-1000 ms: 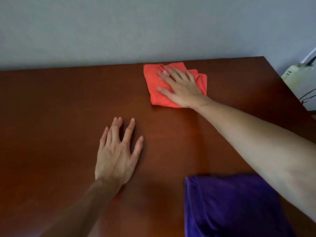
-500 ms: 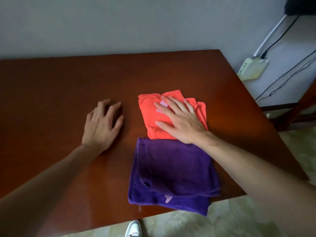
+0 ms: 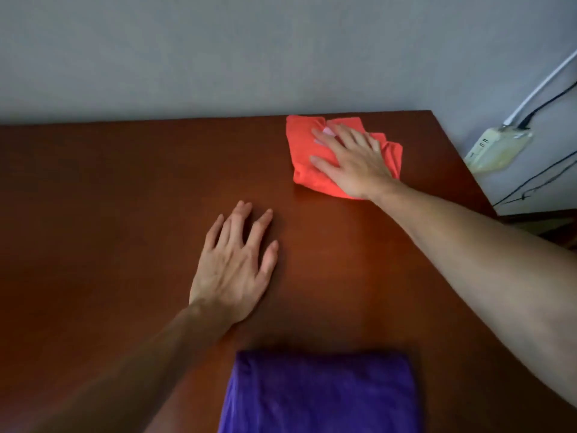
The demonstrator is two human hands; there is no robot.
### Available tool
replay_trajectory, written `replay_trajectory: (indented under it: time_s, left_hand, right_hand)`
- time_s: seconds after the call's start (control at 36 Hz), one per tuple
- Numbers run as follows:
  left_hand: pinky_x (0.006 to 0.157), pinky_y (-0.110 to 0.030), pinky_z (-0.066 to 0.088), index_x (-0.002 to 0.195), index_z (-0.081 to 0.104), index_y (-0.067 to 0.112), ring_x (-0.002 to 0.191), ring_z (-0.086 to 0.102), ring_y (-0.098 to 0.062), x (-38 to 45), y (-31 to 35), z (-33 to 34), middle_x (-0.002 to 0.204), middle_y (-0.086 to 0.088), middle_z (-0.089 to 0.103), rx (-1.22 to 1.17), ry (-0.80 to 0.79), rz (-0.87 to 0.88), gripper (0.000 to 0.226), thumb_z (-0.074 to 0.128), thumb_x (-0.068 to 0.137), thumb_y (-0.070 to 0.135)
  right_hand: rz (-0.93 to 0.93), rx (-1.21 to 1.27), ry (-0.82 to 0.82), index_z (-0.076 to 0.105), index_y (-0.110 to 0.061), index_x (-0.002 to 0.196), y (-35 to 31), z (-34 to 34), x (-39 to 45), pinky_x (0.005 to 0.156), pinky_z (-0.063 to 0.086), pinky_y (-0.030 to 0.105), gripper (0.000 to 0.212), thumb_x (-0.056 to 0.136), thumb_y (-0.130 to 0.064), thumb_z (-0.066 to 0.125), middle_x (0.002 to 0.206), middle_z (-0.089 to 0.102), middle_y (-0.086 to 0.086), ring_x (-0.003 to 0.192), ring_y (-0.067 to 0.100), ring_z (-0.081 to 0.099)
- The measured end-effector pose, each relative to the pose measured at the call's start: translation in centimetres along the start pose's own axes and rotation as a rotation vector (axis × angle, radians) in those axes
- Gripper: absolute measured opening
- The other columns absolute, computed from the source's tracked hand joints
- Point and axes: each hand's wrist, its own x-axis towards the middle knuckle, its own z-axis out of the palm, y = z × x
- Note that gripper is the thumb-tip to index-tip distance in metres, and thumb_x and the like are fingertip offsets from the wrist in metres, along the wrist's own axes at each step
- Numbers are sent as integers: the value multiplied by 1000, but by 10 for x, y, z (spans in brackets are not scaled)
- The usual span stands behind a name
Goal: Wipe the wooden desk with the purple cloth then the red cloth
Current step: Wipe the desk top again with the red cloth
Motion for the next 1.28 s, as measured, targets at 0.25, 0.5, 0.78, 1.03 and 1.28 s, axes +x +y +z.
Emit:
replay_trajectory:
  time_s: [0.25,0.5,0.78,1.03,1.28]
  left_hand:
    - [122,-41,18,154,34,26,152,22,-19,6,-1,-4,154,-12,36,13,-62,16,54,29,103,45]
    - [123,-38,14,153,32,31,152,20,-17,5,0,-7,155,-10,35,-4,-63,17,55,26,102,49]
    - [118,-46,23,146,46,28,141,40,-30,-2,10,-7,147,-16,43,118,30,9,51,29,101,46]
    - [116,-47,23,145,46,32,143,35,-26,-2,72,-7,146,-13,41,87,-59,89,57,30,95,53]
    - [122,-43,20,148,38,15,148,29,-22,17,118,30,152,-10,38,11,-47,97,60,24,100,47]
  right_hand:
    - [3,-22,-13,23,-43,161,25,-5,62,123,12,46,64,102,-65,35,170,21,-4,155,22,19]
    - [7,-21,12,24,-40,161,23,1,20,124,8,45,64,102,-63,36,172,17,-3,157,18,13]
    - [-128,-3,19,32,-39,159,40,-11,-170,124,13,48,72,95,-69,23,169,26,-5,155,18,22]
    - [-169,-7,52,28,-42,160,77,-16,-253,124,18,52,67,98,-68,30,170,24,-7,156,17,22]
    - [-115,-20,27,30,-43,159,107,-20,-169,123,17,50,74,92,-73,21,169,26,-6,154,19,24]
